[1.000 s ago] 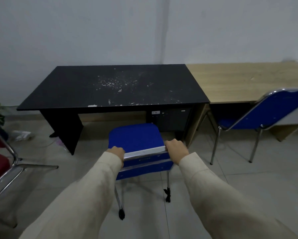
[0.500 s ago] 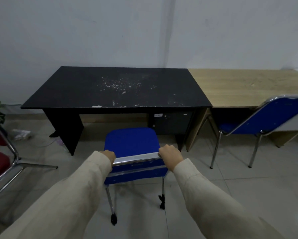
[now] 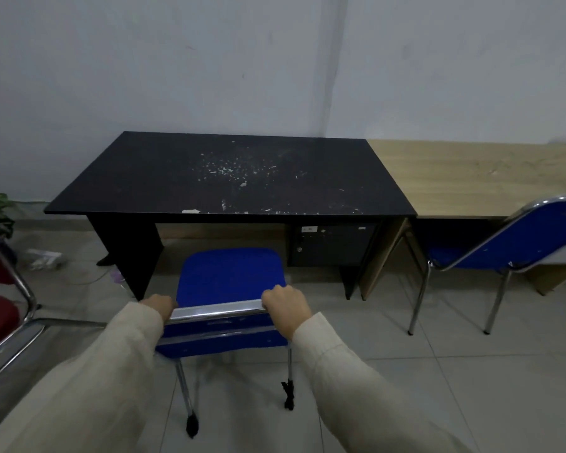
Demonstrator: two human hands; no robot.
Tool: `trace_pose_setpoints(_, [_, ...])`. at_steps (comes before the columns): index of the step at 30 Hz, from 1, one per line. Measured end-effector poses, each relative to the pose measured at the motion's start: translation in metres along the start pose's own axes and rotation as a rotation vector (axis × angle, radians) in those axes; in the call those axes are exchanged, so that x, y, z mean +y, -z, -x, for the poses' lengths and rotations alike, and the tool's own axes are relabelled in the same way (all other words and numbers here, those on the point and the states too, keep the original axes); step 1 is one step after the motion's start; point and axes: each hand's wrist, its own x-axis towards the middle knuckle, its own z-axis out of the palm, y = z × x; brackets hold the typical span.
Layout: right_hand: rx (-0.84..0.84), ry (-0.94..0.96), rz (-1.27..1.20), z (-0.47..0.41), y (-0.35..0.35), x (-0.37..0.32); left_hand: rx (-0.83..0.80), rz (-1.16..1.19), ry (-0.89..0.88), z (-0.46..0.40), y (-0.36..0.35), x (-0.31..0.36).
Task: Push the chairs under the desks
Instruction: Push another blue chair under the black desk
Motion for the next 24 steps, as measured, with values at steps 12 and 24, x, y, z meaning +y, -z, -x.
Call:
trace_pose_setpoints(12, [0.033, -0.059, -0.024, -0.064, 0.005, 0.004, 0.095, 0.096, 0.093, -0.054, 0.036, -0.004])
trace_pose_setpoints(24, [0.090, -0.111, -0.068, -0.134, 0.015, 0.040, 0.152, 0.159, 0.130, -0.122, 0.077, 0.019])
